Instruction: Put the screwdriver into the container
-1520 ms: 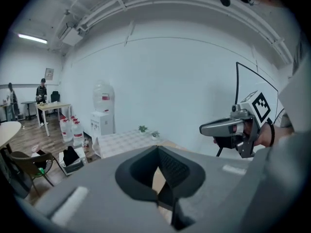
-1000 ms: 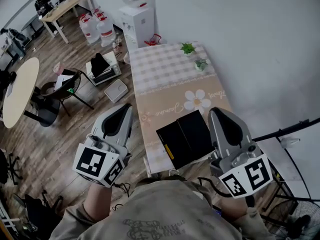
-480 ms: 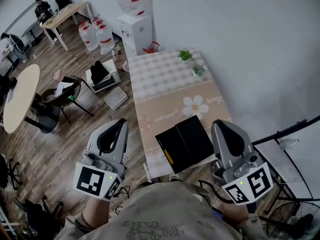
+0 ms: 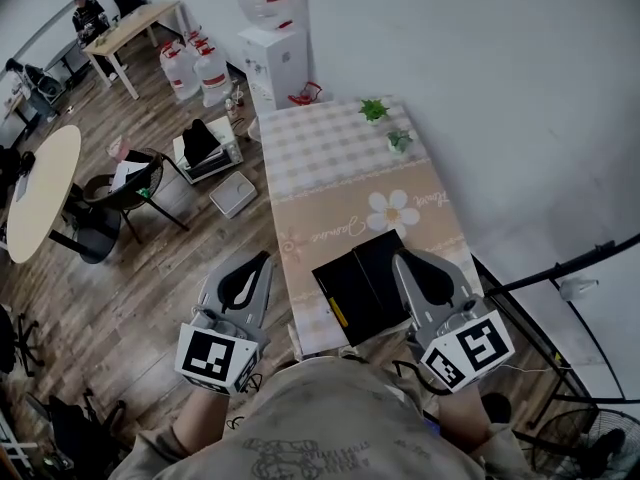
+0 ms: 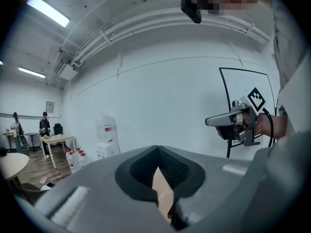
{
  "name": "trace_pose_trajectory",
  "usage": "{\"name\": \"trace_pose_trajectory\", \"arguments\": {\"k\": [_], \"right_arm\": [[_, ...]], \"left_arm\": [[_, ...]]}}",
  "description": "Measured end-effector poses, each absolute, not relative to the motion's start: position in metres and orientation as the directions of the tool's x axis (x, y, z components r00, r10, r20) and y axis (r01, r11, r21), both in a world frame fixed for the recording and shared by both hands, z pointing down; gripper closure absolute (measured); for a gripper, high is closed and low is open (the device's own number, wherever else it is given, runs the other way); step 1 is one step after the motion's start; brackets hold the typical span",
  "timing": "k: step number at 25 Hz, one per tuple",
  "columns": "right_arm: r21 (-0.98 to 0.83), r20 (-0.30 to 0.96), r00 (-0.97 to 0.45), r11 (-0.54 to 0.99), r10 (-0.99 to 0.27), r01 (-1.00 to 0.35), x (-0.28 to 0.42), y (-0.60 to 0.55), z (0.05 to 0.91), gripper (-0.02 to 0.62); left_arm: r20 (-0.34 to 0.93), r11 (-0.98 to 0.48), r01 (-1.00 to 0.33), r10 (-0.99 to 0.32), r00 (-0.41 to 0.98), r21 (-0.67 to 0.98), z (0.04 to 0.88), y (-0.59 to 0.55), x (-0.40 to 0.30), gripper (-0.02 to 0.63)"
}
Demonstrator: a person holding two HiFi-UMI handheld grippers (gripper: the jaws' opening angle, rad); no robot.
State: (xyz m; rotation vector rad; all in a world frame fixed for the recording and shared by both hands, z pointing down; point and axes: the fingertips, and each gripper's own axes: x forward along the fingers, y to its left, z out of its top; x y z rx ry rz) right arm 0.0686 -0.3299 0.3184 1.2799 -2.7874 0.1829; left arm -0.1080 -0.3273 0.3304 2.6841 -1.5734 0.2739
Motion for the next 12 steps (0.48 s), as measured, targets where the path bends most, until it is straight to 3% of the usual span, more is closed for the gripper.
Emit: {"name": "trace_pose_trajectory", "arguments": {"k": [12], "right_arm": [[-0.058, 0.171, -0.660, 0.661, -0.731, -0.748, 0.057, -0.339, 0.332, 0.568]], "left_arm": [[0.170, -0.512, -0.857, -0.851, 0.496, -0.061, 0.334, -0.335, -0.103, 0.606]]}}
